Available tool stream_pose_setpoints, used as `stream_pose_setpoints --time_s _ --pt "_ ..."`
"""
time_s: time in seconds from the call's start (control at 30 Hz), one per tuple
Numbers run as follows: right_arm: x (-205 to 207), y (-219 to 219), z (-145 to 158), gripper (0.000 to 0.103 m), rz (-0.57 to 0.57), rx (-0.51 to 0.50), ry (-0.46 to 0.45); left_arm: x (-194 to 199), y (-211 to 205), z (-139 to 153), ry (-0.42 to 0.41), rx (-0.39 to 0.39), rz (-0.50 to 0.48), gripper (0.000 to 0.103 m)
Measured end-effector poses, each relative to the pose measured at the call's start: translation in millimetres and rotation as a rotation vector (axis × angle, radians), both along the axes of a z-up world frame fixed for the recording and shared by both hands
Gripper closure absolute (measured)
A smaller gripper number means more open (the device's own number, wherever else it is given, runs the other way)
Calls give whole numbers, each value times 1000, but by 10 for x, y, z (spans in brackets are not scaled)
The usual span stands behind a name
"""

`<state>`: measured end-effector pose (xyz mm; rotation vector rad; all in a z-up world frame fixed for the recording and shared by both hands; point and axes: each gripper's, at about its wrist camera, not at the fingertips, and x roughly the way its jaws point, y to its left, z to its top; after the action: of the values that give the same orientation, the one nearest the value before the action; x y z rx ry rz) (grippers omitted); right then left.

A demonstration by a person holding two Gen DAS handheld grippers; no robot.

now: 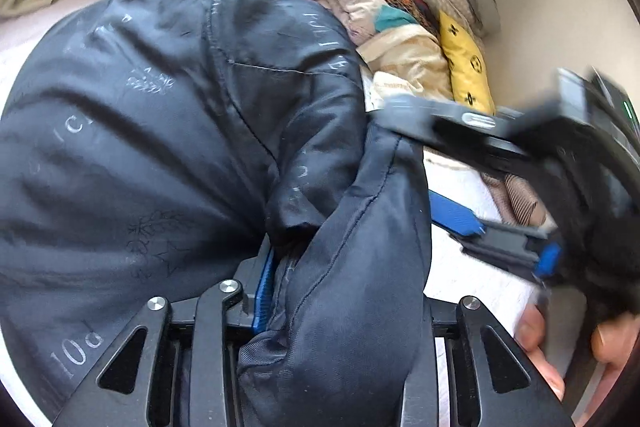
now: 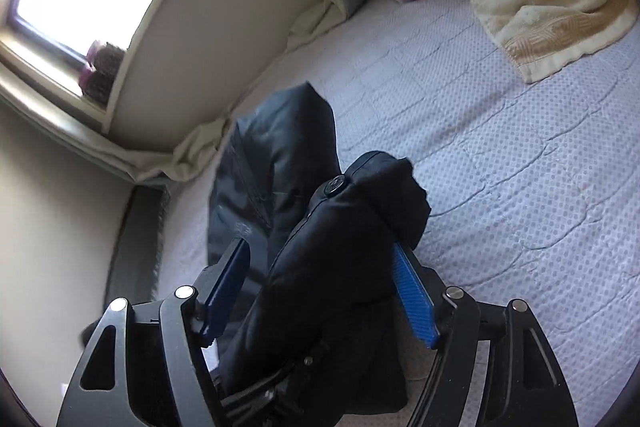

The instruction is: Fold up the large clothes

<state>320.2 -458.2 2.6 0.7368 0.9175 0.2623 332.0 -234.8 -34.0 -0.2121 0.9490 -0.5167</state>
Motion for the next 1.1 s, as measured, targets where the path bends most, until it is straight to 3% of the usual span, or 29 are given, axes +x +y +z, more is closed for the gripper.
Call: stream_pose_setpoints --time_s 0.2,0.3,0.4,0.53,0.7,0.8,0.87,1.0,1.1 --pt "255 73 -294 34 67 -38 88 -73 -117 24 -35 76 -73 51" --pt "323 77 -405 51 111 -8 107 -58 -104 35 1 61 -111 39" --pt "348 86 -419 71 124 -55 100 -82 -91 137 39 42 -156 28" --pt "333 84 -435 77 110 -74 94 -221 31 364 44 51 -222 26" --pt "302 3 -439 78 85 -82 100 -449 530 715 -81 93 -221 18" --pt "259 -50 -456 78 72 -89 107 -438 877 734 -146 133 -124 18" --pt "238 -89 -481 78 58 -93 117 -350 1010 615 -130 188 -94 22" --pt "171 -232 -587 79 15 -84 154 -252 951 307 -78 191 -147 36" --pt "121 -334 -696 79 -23 -89 190 -275 876 260 -135 194 -166 36"
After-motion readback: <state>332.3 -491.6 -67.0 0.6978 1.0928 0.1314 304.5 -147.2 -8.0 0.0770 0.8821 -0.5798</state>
